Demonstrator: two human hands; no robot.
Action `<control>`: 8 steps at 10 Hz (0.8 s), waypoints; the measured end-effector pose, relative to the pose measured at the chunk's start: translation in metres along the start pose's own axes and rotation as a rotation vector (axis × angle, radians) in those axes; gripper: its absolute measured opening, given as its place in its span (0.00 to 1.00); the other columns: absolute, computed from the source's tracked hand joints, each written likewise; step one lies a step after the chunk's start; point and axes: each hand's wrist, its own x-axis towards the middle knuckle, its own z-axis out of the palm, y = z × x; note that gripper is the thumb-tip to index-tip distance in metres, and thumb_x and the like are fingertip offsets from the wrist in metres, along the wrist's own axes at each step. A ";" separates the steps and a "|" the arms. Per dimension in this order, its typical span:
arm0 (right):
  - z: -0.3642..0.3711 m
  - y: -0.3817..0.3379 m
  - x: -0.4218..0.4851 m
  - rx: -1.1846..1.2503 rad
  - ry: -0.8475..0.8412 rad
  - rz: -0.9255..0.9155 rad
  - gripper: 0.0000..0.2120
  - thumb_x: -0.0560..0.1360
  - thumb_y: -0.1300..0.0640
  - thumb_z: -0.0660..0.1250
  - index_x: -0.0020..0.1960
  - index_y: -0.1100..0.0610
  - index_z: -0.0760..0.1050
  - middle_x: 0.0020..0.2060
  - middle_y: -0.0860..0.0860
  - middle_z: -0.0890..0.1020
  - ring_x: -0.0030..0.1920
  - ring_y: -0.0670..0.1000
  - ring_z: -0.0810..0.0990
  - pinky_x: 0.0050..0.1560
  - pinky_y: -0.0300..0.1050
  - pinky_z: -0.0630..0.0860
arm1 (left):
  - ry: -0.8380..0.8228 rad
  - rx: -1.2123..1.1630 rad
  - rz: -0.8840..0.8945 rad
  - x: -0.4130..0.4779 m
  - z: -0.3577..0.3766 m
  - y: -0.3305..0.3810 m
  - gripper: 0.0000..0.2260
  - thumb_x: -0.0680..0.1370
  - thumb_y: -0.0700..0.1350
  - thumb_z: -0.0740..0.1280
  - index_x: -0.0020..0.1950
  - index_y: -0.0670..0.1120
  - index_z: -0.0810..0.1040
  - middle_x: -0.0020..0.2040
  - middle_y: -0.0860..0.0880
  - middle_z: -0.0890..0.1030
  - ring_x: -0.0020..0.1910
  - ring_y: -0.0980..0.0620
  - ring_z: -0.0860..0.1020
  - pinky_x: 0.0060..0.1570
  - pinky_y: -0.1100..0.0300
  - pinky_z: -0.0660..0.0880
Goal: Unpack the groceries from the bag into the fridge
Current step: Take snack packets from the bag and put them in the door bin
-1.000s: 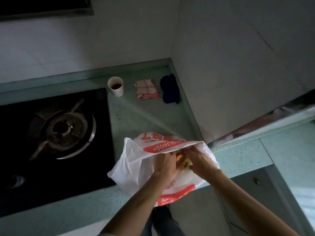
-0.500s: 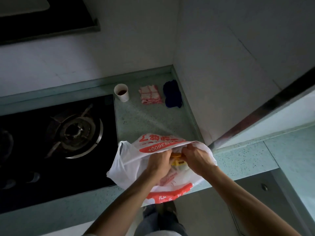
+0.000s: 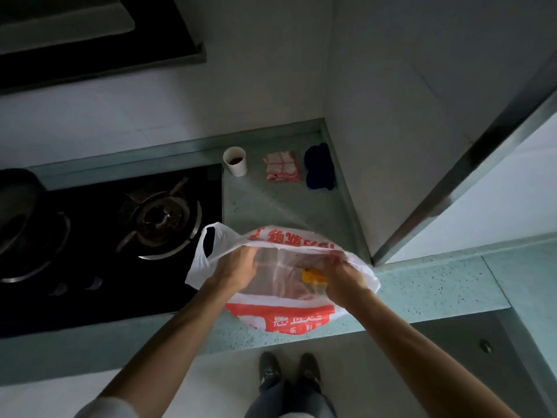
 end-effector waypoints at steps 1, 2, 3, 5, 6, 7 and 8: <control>0.013 0.001 0.014 -0.006 0.061 -0.043 0.20 0.78 0.54 0.64 0.69 0.55 0.66 0.62 0.54 0.77 0.58 0.56 0.78 0.55 0.50 0.78 | 0.012 -0.035 -0.006 0.010 -0.007 -0.007 0.18 0.79 0.38 0.61 0.69 0.46 0.73 0.53 0.41 0.82 0.48 0.42 0.81 0.40 0.56 0.70; 0.016 -0.002 0.014 -0.143 -0.002 -0.094 0.14 0.81 0.57 0.57 0.64 0.56 0.73 0.64 0.57 0.73 0.63 0.59 0.71 0.59 0.53 0.73 | -0.073 0.124 0.173 0.007 0.003 -0.013 0.29 0.76 0.47 0.68 0.75 0.47 0.64 0.66 0.43 0.76 0.60 0.43 0.77 0.53 0.53 0.77; 0.015 -0.001 0.014 -0.100 0.002 -0.131 0.19 0.81 0.53 0.59 0.69 0.59 0.68 0.64 0.58 0.75 0.63 0.58 0.75 0.63 0.52 0.74 | -0.131 0.254 0.324 -0.015 0.028 -0.013 0.41 0.71 0.53 0.71 0.78 0.46 0.54 0.71 0.43 0.68 0.63 0.44 0.75 0.59 0.51 0.77; 0.001 0.001 0.011 -0.130 0.071 -0.157 0.12 0.78 0.52 0.65 0.61 0.52 0.76 0.53 0.49 0.83 0.47 0.50 0.83 0.47 0.43 0.81 | -0.015 0.143 0.365 -0.046 0.041 -0.014 0.40 0.75 0.59 0.63 0.80 0.45 0.50 0.78 0.43 0.62 0.74 0.43 0.65 0.73 0.52 0.64; -0.011 -0.012 0.003 0.043 0.079 -0.184 0.13 0.76 0.45 0.65 0.55 0.51 0.80 0.49 0.49 0.85 0.44 0.52 0.84 0.47 0.49 0.81 | 0.039 -0.085 0.296 -0.053 0.029 -0.002 0.29 0.78 0.50 0.66 0.77 0.47 0.61 0.70 0.47 0.74 0.65 0.46 0.75 0.62 0.56 0.73; -0.024 -0.033 -0.015 0.258 0.037 -0.184 0.10 0.76 0.50 0.68 0.47 0.57 0.80 0.42 0.51 0.84 0.39 0.53 0.81 0.43 0.47 0.78 | 0.033 -0.452 0.087 -0.058 0.015 0.016 0.20 0.78 0.51 0.68 0.67 0.46 0.74 0.58 0.49 0.81 0.56 0.52 0.80 0.55 0.63 0.75; -0.035 -0.056 -0.044 0.445 0.013 -0.159 0.12 0.76 0.51 0.68 0.37 0.54 0.74 0.33 0.50 0.78 0.32 0.48 0.73 0.36 0.44 0.69 | -0.019 -0.847 -0.057 -0.072 0.003 0.029 0.16 0.77 0.53 0.69 0.60 0.45 0.79 0.51 0.48 0.85 0.47 0.53 0.84 0.52 0.52 0.81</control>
